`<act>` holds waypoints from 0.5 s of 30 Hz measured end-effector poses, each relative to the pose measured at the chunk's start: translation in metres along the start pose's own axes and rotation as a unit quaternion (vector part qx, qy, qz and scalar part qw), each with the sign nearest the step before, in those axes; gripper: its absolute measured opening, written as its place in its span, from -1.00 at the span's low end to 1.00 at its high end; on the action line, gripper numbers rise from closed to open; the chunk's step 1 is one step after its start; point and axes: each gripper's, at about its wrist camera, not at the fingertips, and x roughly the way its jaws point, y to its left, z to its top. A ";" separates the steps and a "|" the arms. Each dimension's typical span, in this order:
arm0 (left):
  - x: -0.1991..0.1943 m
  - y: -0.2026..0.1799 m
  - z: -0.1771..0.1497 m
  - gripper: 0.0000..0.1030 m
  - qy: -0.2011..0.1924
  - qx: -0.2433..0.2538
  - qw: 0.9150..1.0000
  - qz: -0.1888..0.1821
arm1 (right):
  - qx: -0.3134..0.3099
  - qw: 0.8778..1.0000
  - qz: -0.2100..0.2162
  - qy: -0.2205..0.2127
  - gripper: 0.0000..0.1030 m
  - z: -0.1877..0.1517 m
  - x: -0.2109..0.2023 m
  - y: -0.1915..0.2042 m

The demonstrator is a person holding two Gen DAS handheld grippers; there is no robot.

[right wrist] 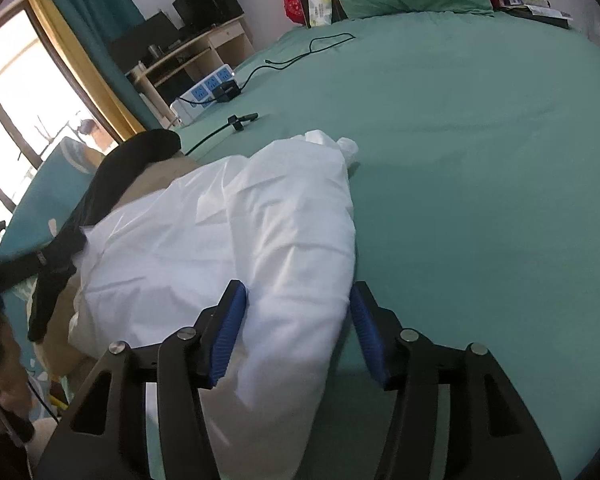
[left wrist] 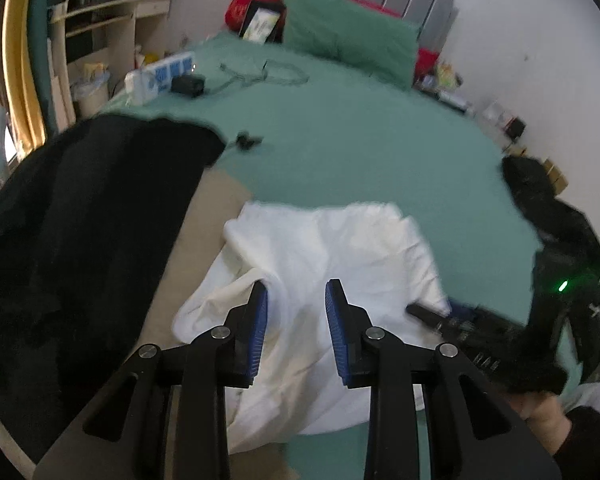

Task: Fold large clothes

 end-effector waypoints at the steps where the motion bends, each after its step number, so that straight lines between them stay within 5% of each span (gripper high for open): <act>1: -0.001 -0.002 0.002 -0.40 -0.005 0.003 1.000 -0.007 | -0.002 1.000 -0.002 -0.001 0.05 0.002 -0.001 0.001; 5: 0.025 -0.002 0.003 -0.40 0.033 0.004 0.999 -0.018 | -0.006 1.000 -0.013 -0.005 0.07 -0.003 -0.016 0.001; 9: 0.058 0.006 -0.025 -0.40 0.094 0.018 0.995 0.027 | -0.027 0.999 -0.036 0.010 0.15 -0.015 -0.017 0.001; 15: 0.044 0.032 -0.044 -0.40 0.077 -0.019 0.996 0.033 | -0.014 0.999 -0.027 0.025 0.27 -0.032 -0.015 -0.010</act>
